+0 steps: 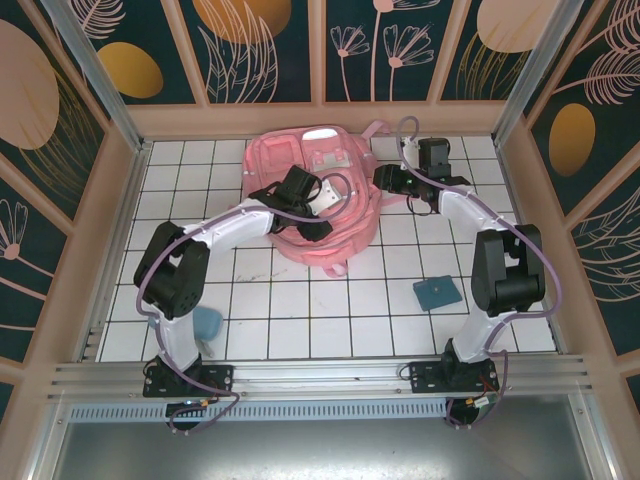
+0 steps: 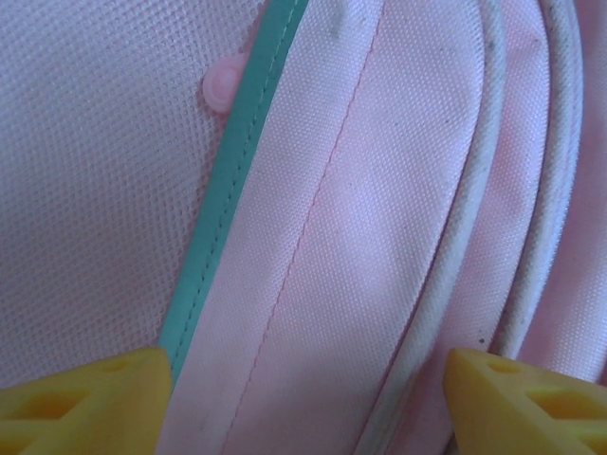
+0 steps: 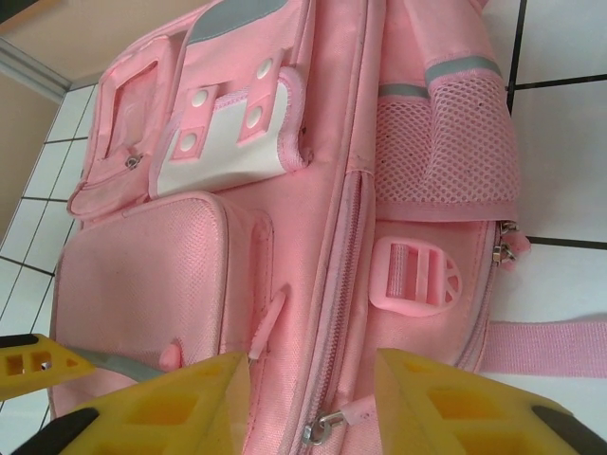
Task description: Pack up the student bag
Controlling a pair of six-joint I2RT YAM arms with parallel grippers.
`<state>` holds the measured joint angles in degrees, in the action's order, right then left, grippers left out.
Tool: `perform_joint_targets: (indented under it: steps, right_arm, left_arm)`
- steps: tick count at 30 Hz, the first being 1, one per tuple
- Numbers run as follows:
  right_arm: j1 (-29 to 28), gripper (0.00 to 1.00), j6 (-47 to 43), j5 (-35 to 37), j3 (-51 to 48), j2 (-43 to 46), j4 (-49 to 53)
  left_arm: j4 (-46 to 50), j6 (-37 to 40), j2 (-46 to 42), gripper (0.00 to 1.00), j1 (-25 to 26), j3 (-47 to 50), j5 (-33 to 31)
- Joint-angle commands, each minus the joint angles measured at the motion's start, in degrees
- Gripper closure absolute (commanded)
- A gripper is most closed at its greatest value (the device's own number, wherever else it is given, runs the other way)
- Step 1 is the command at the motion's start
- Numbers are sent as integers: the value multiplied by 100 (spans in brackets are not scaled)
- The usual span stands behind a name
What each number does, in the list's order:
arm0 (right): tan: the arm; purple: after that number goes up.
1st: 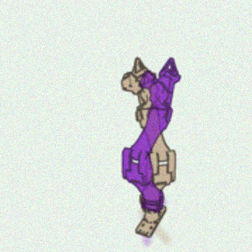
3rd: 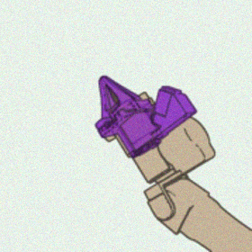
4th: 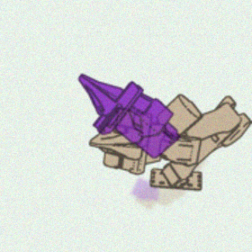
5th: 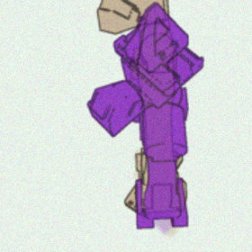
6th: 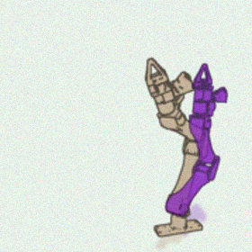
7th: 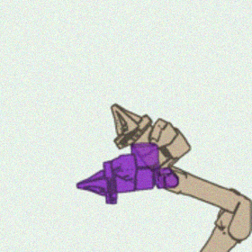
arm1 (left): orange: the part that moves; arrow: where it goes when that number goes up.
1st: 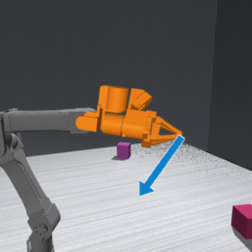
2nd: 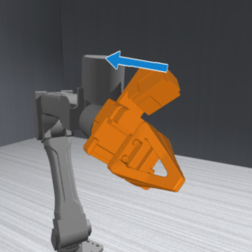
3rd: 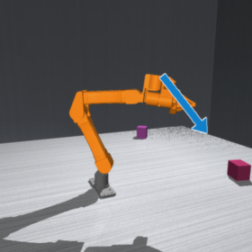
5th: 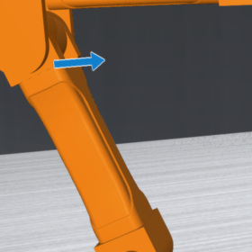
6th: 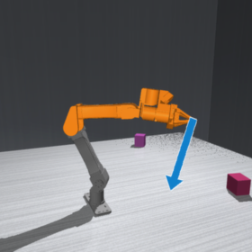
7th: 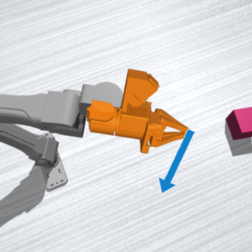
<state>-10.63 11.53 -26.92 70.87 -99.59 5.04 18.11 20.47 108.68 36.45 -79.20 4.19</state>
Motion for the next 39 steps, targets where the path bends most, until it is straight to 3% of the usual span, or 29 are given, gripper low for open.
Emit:
perform_joint_targets:
  steps: [1, 6, 9, 14, 18, 29, 34, 39]
  right_arm:
    - [20, 60, 69, -99, 118, -28, 145]
    - [41, 58, 32, -77, 111, -27, 171]
    - [78, 55, 19, -116, 115, -51, 197]
    - [97, 42, -157, -253, 202, -156, 377]
    - [99, 33, -465, -542, 348, -359, 634]
    - [89, 26, -1526, -1902, 990, -1154, 1197]
    - [81, 14, -1861, -2021, 1311, -1534, 1551]
    - [65, 21, -2136, -2450, 1451, -1693, 1721]
  left_arm:
    - [124, 282, 223, 27, 28, -222, -166]
    - [290, 399, 362, 30, 21, -445, -239]
    - [297, 550, 351, 38, 20, -464, -368]
    - [233, 572, 167, 73, 26, -511, -735]
    - [142, 554, -119, 89, 27, -385, -1073]
    - [-374, 538, -784, 96, 21, 194, -1252]
    - [-454, 521, -784, 97, 20, 206, -1271]
    - [-474, 502, -774, 97, 26, 217, -1288]
